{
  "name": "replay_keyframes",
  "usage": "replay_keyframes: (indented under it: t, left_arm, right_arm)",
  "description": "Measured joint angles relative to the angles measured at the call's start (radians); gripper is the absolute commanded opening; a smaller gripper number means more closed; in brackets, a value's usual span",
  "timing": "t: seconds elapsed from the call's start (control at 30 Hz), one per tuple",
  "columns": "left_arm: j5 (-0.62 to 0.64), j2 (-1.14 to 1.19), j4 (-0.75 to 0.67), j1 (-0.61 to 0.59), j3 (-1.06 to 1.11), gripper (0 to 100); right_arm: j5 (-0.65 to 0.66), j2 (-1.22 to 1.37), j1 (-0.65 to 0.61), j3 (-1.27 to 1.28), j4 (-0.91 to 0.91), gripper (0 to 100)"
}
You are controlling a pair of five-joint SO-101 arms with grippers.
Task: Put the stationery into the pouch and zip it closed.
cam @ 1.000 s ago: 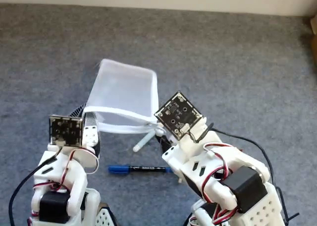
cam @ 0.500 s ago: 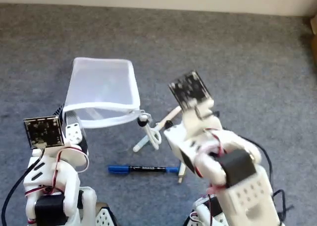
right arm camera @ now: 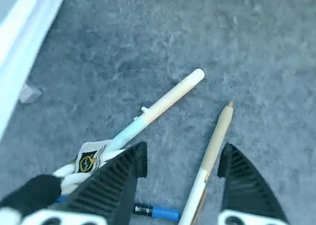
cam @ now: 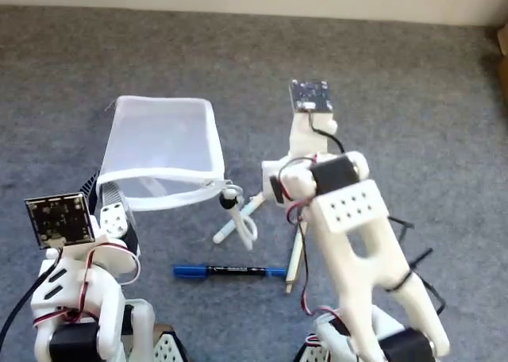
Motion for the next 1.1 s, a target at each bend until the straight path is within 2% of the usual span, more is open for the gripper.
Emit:
replay_keyframes:
  t: [0.23,0.43,0.53,0.83,1.1]
  left_arm:
    - [0.000,0.000,0.000,0.000,0.000,1]
    - [0.000,0.000,0.026,0.000,0.000,1]
    - [0.000,0.000,0.026,-0.002,0.002,1]
    - [0.000,-0.002,0.028,-0.002,0.014,1]
    - [0.000,-0.003,0.029,-0.002,0.028,1]
  right_arm:
    - [-0.023,0.221,0.002,-0.005,-0.203,22.1]
    - [-0.281,0.394,0.005,-0.037,-0.221,22.1]
    - [-0.358,0.463,0.017,-0.104,-0.221,22.1]
    - [-0.419,0.735,0.086,-0.308,-0.218,22.1]
    - [-0.422,0.769,0.084,-0.374,-0.164,22.1]
